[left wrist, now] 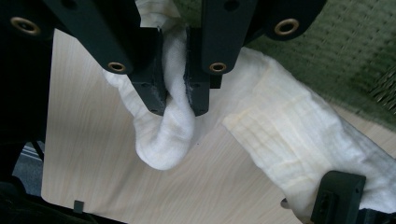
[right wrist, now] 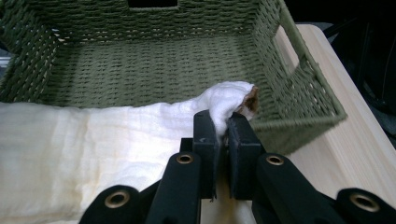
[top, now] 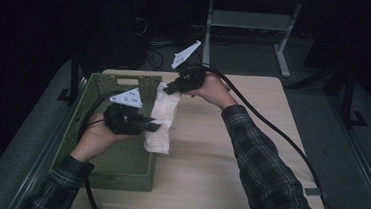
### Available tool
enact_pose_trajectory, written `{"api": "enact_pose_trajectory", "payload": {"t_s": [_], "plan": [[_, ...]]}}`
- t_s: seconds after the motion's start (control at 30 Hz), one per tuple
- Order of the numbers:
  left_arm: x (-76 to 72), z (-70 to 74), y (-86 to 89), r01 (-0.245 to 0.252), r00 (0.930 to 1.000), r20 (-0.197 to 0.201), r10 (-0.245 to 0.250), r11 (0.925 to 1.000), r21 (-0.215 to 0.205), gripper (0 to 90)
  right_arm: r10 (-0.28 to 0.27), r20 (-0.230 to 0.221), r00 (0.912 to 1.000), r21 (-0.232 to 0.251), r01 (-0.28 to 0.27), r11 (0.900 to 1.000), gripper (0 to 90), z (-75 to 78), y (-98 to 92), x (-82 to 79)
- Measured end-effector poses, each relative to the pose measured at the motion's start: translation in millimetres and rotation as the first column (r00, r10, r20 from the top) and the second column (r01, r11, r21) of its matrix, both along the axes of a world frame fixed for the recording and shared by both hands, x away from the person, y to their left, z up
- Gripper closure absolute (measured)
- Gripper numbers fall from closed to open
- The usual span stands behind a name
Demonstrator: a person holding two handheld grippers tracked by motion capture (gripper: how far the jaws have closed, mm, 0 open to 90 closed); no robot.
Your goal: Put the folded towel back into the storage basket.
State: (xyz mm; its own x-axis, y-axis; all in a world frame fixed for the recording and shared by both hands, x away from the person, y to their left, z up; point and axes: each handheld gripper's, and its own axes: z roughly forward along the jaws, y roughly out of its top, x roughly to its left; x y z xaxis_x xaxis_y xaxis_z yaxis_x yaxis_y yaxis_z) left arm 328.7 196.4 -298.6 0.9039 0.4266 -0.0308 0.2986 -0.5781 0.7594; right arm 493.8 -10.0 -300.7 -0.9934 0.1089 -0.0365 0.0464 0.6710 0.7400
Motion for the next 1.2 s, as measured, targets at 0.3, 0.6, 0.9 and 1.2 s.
{"api": "enact_pose_trajectory", "payload": {"t_s": [0.3, 0.6, 0.9, 1.2], "plan": [[-10.1, 0.0, 30.8, -0.050, 0.9987, -0.002, 0.050, 0.9985, 0.020, 79.6, 0.048, 0.009, 0.9988, 0.005, -0.048, 0.999, 83.6, 1.2, 35.7, 0.6], [-18.5, -4.5, 56.9, -0.096, 0.9951, -0.021, 0.096, 0.9949, 0.033, 79.6, 0.079, -0.009, 0.9969, -0.001, -0.079, 0.997, 83.6, -9.5, 70.5, -3.2], [-21.0, -17.1, 61.3, -0.089, 0.9944, -0.053, 0.091, 0.9949, 0.049, 79.0, 0.088, -0.025, 0.9958, -0.016, -0.088, 0.996, 83.6, -20.5, 79.4, -4.1], [-16.0, -19.5, 57.1, -0.087, 0.9952, -0.042, 0.088, 0.9956, 0.035, 52.8, 0.092, -0.025, 0.9954, -0.030, -0.093, 0.995, 83.6, -24.7, 82.6, -2.2]]}}
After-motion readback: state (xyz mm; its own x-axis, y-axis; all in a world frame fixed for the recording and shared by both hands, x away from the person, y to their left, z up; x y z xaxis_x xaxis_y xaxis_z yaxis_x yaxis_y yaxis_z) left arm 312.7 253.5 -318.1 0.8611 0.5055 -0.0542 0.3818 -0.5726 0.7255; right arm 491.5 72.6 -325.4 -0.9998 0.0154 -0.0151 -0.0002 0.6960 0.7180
